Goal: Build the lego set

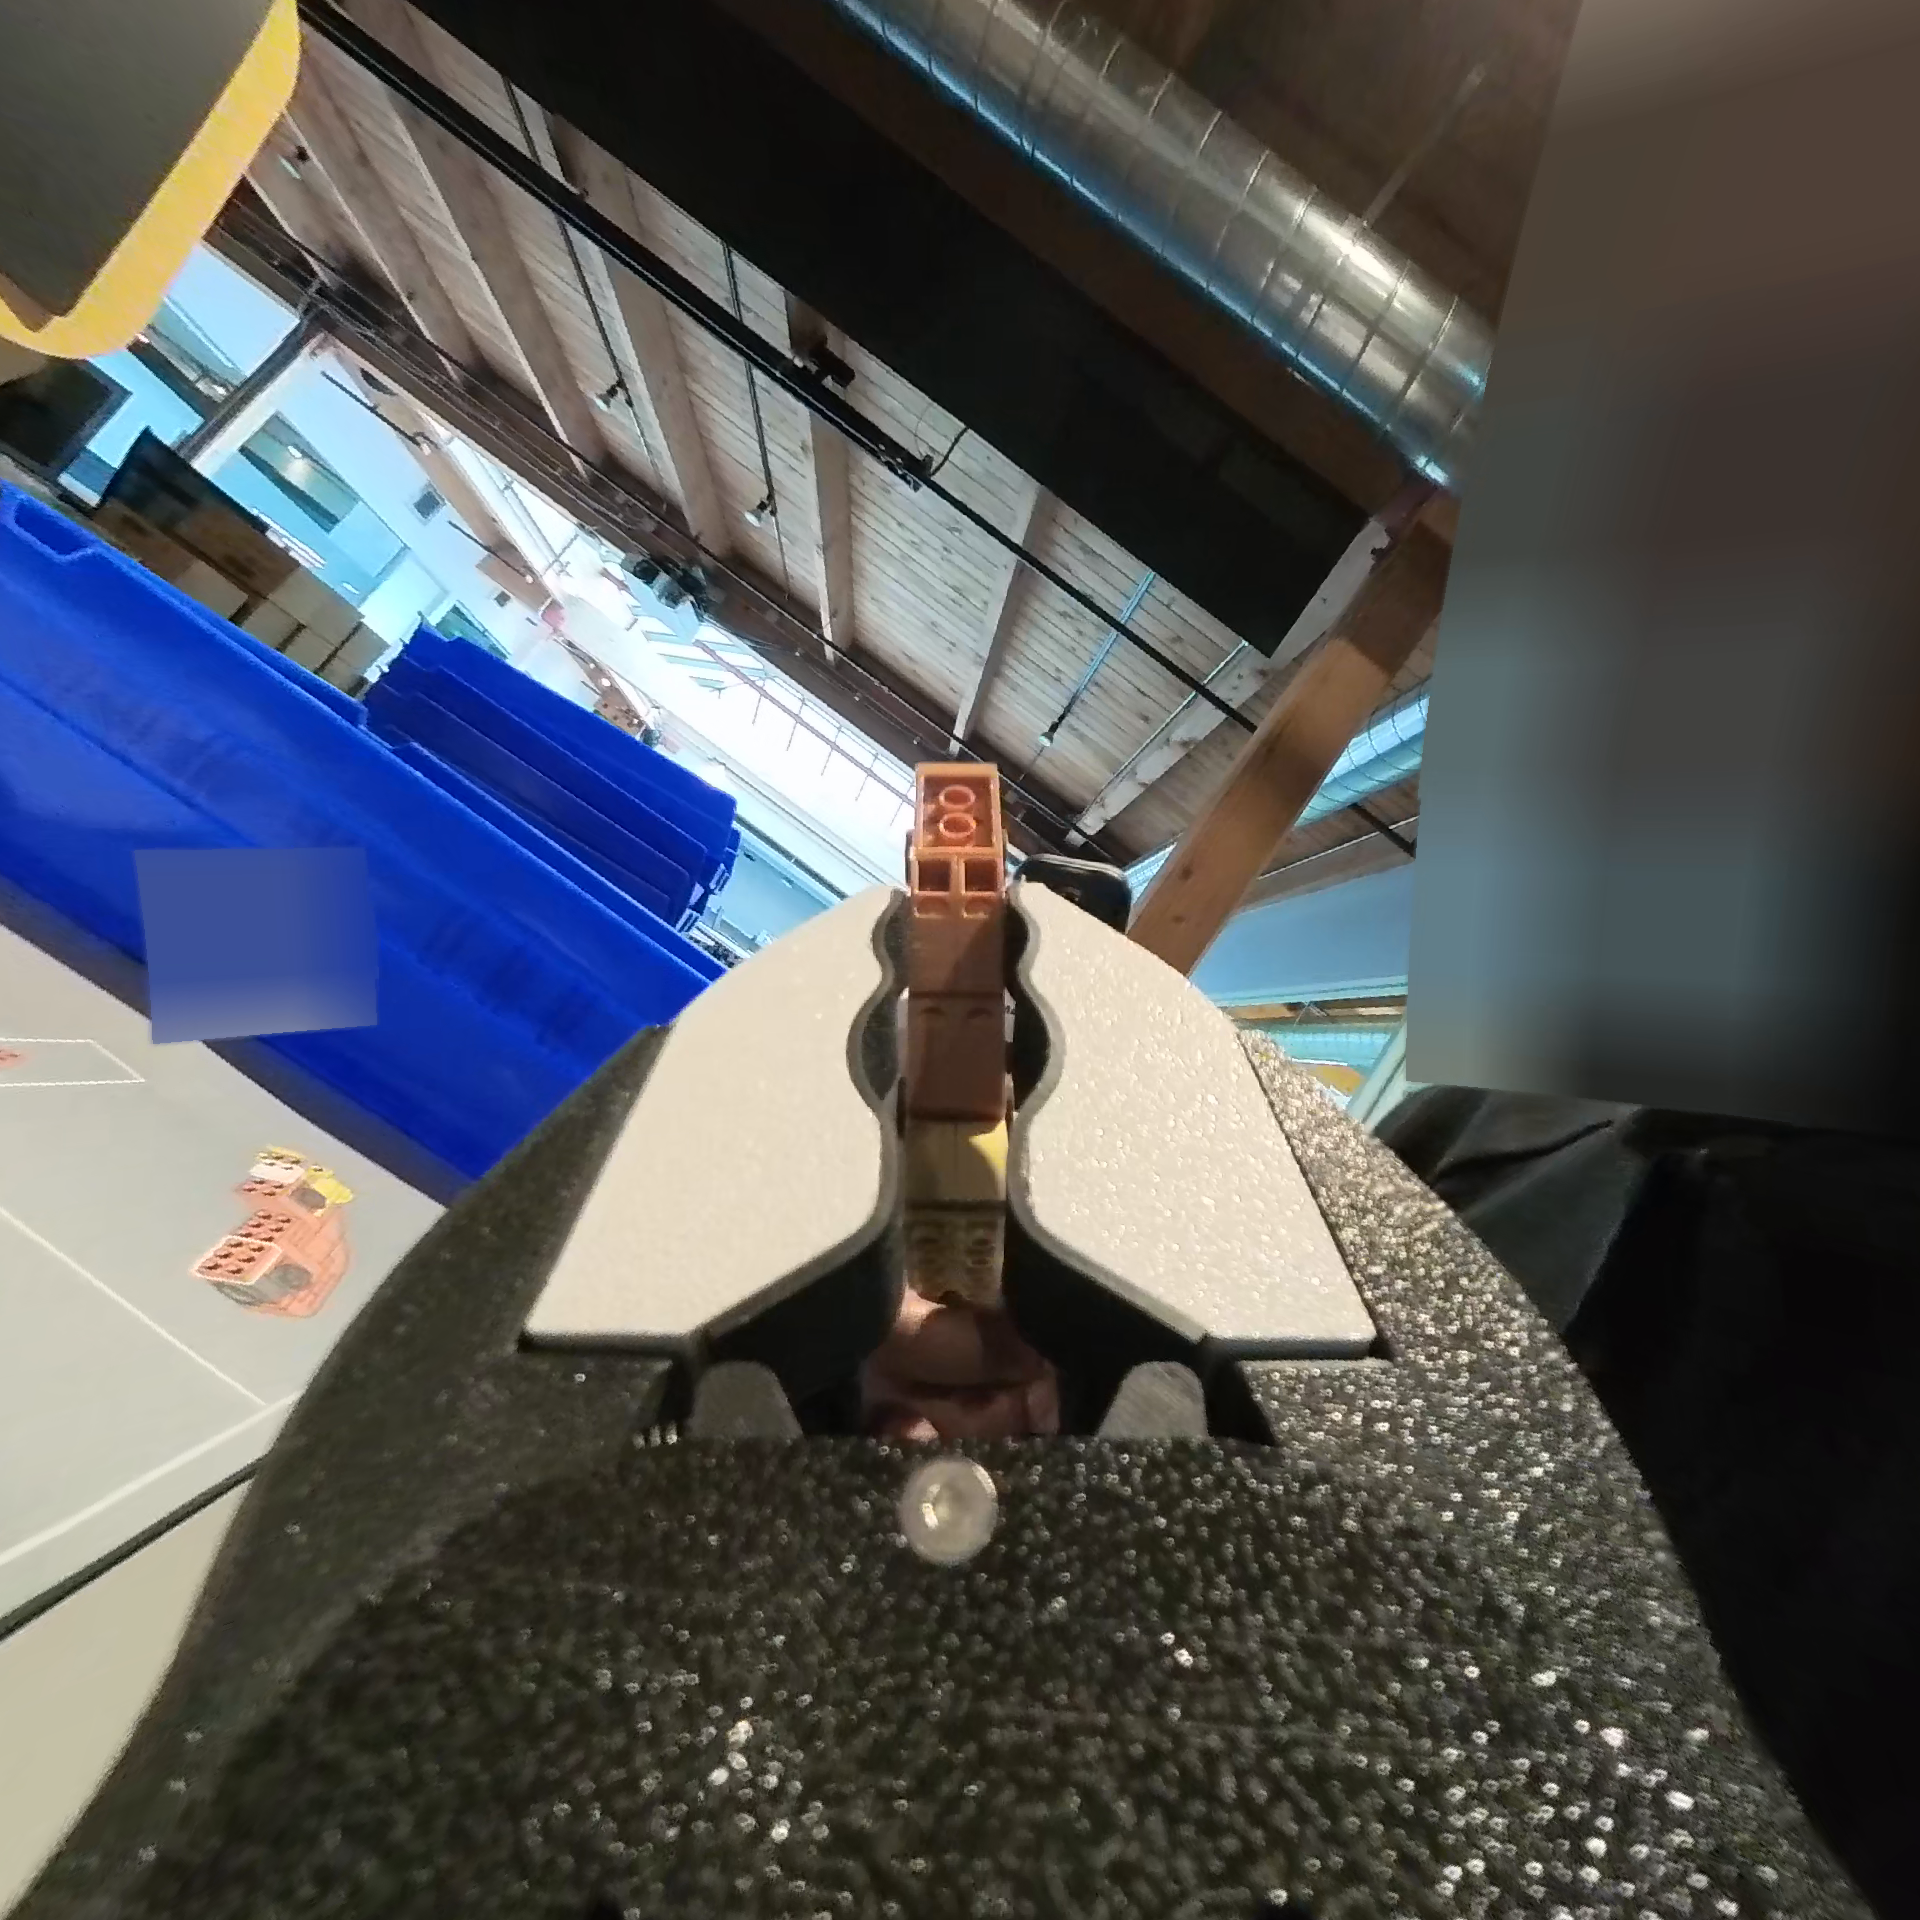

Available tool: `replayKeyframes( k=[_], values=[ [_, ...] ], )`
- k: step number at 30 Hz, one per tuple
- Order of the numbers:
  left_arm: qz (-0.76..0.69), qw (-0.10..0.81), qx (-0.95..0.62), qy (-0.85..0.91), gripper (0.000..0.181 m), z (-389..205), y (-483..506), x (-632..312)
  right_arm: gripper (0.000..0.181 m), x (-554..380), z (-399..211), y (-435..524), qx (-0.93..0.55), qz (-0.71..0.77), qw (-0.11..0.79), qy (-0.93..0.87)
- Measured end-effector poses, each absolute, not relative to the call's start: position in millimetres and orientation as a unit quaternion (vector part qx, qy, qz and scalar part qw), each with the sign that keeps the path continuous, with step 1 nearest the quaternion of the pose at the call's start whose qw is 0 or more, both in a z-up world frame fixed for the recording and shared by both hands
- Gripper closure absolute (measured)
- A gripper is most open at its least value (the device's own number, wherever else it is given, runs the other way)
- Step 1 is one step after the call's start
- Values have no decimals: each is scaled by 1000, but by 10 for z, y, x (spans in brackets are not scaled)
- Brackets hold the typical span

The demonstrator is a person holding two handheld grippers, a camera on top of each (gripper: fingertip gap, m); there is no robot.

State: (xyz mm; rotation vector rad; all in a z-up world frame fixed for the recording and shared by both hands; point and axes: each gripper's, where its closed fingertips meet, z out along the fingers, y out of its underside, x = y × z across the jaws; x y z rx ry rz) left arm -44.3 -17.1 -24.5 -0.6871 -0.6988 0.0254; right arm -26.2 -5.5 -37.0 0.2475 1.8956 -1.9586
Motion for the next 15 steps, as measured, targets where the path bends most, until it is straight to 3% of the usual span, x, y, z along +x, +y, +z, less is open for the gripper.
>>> replayKeyframes(
  k=[15],
  values=[
    [25,887,-334,-318,165,-212,-163,-401,151,-267,-358,-74,107,-695,158,693]
  ],
)
